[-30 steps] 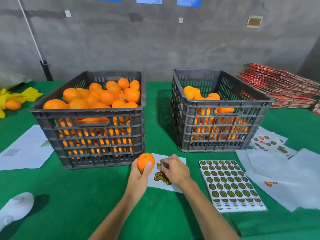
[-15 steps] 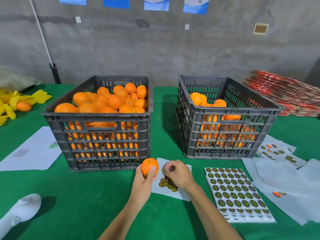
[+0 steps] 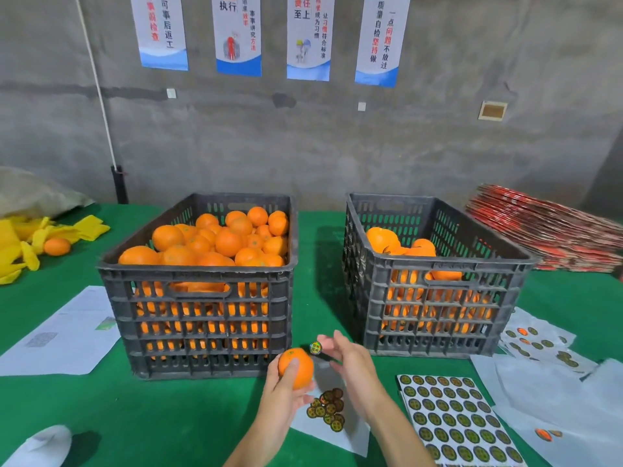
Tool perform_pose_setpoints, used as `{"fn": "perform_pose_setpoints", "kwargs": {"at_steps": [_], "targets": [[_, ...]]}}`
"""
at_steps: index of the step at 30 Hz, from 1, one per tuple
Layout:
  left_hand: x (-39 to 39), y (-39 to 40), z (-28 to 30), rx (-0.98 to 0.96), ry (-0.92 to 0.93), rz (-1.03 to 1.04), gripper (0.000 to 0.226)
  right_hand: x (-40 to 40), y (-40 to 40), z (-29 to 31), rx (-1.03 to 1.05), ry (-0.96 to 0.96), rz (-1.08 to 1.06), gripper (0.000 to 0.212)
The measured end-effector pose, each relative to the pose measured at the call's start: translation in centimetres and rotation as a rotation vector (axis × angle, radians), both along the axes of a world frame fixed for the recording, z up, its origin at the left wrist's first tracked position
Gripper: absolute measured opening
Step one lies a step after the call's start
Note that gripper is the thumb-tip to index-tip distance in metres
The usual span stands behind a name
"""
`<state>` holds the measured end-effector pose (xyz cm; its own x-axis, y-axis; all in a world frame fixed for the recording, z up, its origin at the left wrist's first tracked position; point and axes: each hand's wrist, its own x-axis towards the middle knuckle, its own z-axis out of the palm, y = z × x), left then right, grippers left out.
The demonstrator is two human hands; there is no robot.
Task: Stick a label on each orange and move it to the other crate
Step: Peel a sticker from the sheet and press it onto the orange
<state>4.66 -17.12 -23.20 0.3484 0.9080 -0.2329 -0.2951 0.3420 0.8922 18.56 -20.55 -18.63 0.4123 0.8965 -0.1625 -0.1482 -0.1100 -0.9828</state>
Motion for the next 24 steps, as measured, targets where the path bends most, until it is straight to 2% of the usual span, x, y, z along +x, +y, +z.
{"fn": "perform_pose_setpoints", "kwargs": {"at_steps": [2,6,11,14,18,21,24], "targets": [[0.2,-0.6,1.1,-0.023,-0.059,0.014,0.036,-0.3,-0.1,0.6,-0.012,-0.041,0.007,0.046],[1.0,-1.5,2.7,0.021,-0.14,-0.041,0.054,-0.8,-0.7,1.9,-0.008,-0.148,0.002,0.053],[2.2,-1.2,4.2,0.176,-0.048,-0.012,0.066,-0.5,-1.5,4.5,0.142,-0.226,-0.039,0.041],[3.0,-0.6,5.7,0.195,-0.073,-0.001,0.054,-0.2,-1.9,5.8,0.221,-0.141,-0.024,0.023],[4.5,1.0,8.2,0.287,-0.09,-0.016,0.027,0.4,-2.0,7.5,0.247,-0.161,-0.001,0.027],[5.2,2.4,11.0,0.351,-0.135,-0.101,0.029,1.1,-2.0,9.4,0.256,-0.003,0.036,0.036],[6.0,3.6,13.7,0.407,-0.104,-0.201,0.034,2.6,-2.0,11.2,0.295,0.037,0.067,0.036]]}}
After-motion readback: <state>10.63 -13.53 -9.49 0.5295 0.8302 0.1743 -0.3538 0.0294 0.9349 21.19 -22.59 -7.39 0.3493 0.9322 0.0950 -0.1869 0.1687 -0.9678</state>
